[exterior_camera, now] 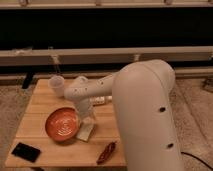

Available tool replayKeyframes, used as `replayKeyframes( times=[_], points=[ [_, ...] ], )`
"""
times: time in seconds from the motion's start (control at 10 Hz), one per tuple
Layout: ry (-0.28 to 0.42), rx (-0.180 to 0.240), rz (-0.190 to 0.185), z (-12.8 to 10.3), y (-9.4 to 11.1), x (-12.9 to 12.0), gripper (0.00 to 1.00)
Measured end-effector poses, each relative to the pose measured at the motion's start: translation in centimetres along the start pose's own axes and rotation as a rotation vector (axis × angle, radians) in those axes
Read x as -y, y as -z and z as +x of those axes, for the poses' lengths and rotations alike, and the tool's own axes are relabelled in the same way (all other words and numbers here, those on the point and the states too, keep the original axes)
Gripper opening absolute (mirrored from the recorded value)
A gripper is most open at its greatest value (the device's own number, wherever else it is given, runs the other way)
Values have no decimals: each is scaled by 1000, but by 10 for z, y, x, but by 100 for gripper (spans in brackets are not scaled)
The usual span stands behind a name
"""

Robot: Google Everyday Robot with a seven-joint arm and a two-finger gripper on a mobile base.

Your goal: Push the ceramic bowl across the table

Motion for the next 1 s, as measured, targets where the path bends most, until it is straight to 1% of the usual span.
replayKeyframes(
  times=[0.4, 1.0],
  points=[
    [-50, -9, 2, 10, -3, 15, 65],
    [-101, -16, -4, 21, -7, 29, 65]
  ],
)
